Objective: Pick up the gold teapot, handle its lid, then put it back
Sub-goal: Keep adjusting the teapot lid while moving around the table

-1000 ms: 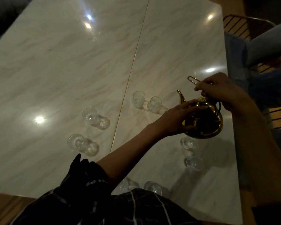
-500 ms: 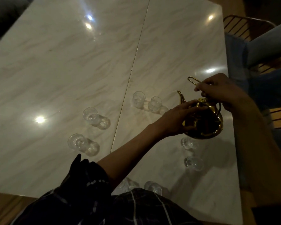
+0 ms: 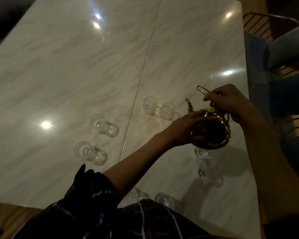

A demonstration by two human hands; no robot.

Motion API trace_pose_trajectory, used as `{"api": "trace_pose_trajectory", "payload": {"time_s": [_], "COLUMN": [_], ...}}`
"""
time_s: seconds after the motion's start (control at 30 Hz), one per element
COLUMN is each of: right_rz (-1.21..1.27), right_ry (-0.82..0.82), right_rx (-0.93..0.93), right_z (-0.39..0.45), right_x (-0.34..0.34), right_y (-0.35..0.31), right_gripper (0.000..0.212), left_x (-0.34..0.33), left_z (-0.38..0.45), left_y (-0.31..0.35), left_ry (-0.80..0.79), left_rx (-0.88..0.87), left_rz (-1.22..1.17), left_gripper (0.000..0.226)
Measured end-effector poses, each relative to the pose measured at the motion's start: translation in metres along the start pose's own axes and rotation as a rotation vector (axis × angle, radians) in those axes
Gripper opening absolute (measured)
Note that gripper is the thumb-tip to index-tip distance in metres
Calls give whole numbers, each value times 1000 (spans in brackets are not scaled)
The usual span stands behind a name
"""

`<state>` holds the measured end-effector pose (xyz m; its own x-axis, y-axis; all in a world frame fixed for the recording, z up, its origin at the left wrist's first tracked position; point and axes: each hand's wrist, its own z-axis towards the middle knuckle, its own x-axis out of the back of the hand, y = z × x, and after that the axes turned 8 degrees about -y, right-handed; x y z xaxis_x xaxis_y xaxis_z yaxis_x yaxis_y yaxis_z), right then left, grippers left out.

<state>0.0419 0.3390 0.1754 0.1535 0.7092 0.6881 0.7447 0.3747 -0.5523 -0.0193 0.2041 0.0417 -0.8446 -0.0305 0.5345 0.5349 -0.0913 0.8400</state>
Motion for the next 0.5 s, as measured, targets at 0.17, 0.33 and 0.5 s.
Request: {"api": "trace_pose_trajectory", "payload": {"time_s": [0.17, 0.33, 0.5], "right_rz": [52, 94, 124], "right_ry": [-1, 3, -4], "right_rx": [-21, -37, -37], "right_z": [8, 16, 22], "right_x": [-14, -26, -37], "right_y": [7, 12, 11], "right_gripper": [18, 21, 21], "left_x": [-1, -5, -2], "left_z": [-3, -7, -15], "left_y": [-10, -22, -27], "left_ry": [-17, -34, 17], "left_rx": [35, 52, 25], "left_rz": [-12, -17, 29], "left_gripper": [73, 74, 69]}}
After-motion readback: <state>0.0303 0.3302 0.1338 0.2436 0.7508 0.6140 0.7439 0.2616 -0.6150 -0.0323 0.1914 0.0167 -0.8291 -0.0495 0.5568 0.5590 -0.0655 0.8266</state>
